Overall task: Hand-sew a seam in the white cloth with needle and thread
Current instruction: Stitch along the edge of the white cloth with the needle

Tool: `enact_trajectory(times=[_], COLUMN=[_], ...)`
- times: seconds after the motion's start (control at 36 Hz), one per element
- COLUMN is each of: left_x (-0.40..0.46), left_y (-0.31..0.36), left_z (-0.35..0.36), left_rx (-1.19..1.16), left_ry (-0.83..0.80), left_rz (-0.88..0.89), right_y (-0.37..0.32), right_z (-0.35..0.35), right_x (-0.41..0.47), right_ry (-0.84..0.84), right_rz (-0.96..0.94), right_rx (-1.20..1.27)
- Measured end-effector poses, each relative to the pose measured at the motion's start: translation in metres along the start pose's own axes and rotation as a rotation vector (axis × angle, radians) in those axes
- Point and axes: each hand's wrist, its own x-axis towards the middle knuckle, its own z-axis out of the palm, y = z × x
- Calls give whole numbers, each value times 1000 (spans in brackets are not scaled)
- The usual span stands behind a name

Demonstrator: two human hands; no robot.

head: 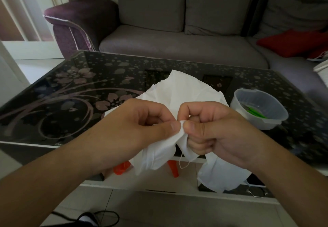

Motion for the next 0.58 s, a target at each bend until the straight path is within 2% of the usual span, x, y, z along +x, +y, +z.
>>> enact_trajectory(times=[0.36,0.58], left_x=[0,1], left_y=[-2,1], left_z=[4,5], left_rx=[-37,-44], left_ry=[11,70], left_rz=[10,13], right_y=[-3,-10], right_z=[9,1], right_x=[-1,-9], right_ry=[-2,149], right_rz=[-43,-31], right_rx=[-13,-93])
